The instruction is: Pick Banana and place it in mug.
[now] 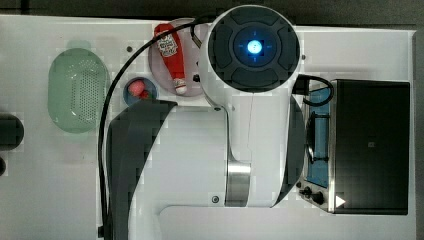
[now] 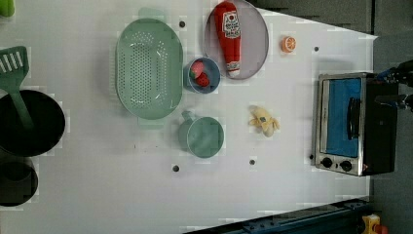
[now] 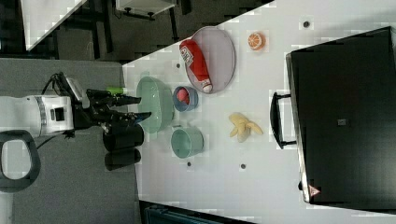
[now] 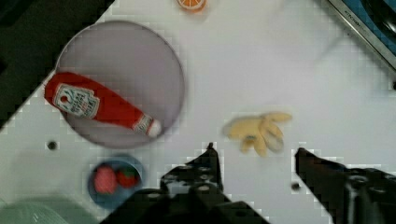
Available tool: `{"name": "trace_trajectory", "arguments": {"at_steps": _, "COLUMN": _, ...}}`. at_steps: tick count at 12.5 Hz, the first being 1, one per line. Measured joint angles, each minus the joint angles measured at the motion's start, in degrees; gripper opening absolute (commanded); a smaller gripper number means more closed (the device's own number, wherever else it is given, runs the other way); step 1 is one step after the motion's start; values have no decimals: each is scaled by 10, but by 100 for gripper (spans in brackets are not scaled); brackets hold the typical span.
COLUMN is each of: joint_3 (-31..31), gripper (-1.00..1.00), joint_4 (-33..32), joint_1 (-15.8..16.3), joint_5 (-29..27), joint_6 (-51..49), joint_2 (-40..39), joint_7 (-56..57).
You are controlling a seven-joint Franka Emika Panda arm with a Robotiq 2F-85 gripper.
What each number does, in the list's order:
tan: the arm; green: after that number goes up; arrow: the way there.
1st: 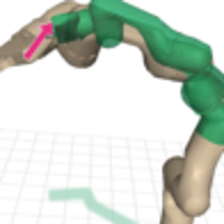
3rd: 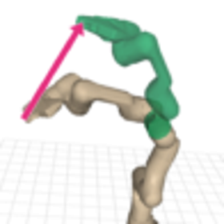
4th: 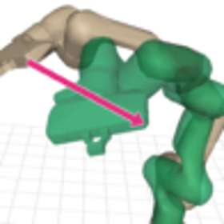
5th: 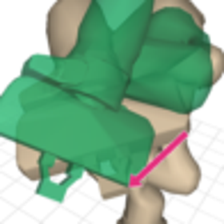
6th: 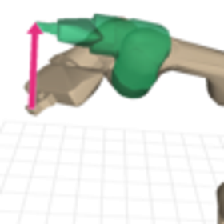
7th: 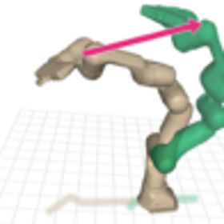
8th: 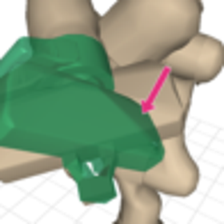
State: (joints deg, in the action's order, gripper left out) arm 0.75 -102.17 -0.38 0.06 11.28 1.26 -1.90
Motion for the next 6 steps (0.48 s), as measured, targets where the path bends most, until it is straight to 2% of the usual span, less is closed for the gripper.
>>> {"name": "trace_trajectory", "arguments": {"at_steps": 3, "joint_3": 13, "gripper": 99, "joint_4": -80, "joint_1": 0, "joint_5": -9, "joint_6": -101, "joint_2": 108, "joint_7": 10}}
{"name": "trace_trajectory", "arguments": {"at_steps": 6, "joint_3": 17, "gripper": 100, "joint_4": -88, "joint_1": -5, "joint_5": 2, "joint_6": -83, "joint_2": 152, "joint_7": 11}}
